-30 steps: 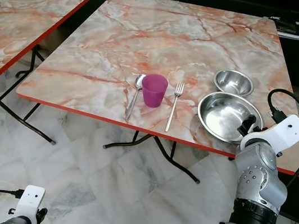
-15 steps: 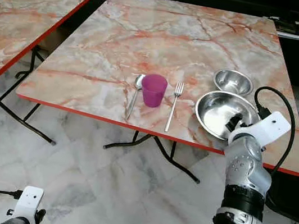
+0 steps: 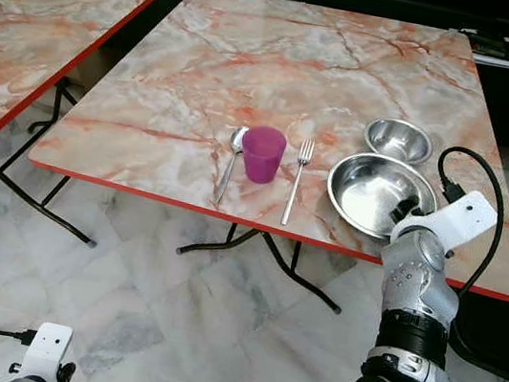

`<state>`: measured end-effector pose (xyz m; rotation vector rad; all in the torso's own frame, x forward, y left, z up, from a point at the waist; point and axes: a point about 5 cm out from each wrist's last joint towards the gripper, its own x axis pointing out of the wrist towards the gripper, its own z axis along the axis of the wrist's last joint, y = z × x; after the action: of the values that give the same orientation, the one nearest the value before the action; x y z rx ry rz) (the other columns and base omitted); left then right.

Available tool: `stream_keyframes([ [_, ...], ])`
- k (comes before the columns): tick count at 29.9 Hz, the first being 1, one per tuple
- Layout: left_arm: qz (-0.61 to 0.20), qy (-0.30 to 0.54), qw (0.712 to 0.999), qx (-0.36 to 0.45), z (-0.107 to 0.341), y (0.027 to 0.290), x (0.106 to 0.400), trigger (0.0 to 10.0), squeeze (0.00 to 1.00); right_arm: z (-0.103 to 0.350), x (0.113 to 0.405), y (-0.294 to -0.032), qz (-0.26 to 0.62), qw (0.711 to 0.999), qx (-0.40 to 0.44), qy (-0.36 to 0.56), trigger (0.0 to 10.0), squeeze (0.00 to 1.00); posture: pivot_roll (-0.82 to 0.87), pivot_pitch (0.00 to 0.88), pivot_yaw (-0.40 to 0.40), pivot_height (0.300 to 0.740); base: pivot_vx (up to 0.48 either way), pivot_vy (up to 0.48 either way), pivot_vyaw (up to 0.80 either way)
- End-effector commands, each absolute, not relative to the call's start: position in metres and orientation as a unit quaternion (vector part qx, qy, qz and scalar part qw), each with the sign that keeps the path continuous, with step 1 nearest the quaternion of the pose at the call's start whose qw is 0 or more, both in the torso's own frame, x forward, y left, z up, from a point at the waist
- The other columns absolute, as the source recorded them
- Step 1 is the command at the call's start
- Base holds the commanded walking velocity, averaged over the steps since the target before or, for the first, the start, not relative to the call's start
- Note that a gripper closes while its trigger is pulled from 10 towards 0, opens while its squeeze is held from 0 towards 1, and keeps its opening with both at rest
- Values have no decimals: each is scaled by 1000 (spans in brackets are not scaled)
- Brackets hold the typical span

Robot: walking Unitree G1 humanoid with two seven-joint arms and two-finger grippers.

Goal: Setting the table

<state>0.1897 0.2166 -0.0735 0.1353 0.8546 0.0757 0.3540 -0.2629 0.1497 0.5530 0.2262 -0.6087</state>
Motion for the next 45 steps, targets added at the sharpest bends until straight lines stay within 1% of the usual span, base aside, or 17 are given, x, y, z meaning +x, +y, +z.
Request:
stream_keyframes([
  [1, 35, 433, 898, 73, -78, 221, 180, 10000, 0, 148, 353, -265, -303, 906, 273, 114, 0, 0, -80, 170, 36, 740, 0, 0, 0],
  [13, 33, 439, 895, 77, -79, 224, 177, 10000, 0, 144, 355, -260, -292, 903, 294, 118, 0, 0, -76, 172, 40, 740, 0, 0, 0],
  [19, 29, 442, 893, 77, -80, 222, 176, 10000, 0, 142, 355, -257, -285, 901, 303, 120, 0, 0, -73, 159, 37, 740, 0, 0, 0],
  [29, 24, 443, 893, 78, -80, 220, 177, 10000, 0, 146, 357, -257, -272, 905, 309, 112, 0, 0, -75, 146, 36, 740, 0, 0, 0],
  [31, 24, 443, 893, 78, -80, 220, 177, 10000, 0, 150, 356, -257, -261, 909, 307, 106, 0, 0, -74, 143, 35, 740, 0, 0, 0],
  [34, 25, 442, 894, 77, -79, 220, 178, 10000, 0, 156, 350, -258, -245, 918, 296, 101, 0, 0, -78, 150, 37, 740, 0, 0, 0],
  [39, 24, 442, 893, 77, -79, 220, 178, 10000, 0, 162, 341, -259, -240, 922, 286, 96, 0, 0, -83, 155, 40, 740, 0, 0, 0],
  [45, 21, 442, 893, 77, -79, 219, 178, 10000, 0, 188, 329, -263, -235, 928, 285, 46, 0, 0, -94, 164, 46, 740, 0, 0, 0],
])
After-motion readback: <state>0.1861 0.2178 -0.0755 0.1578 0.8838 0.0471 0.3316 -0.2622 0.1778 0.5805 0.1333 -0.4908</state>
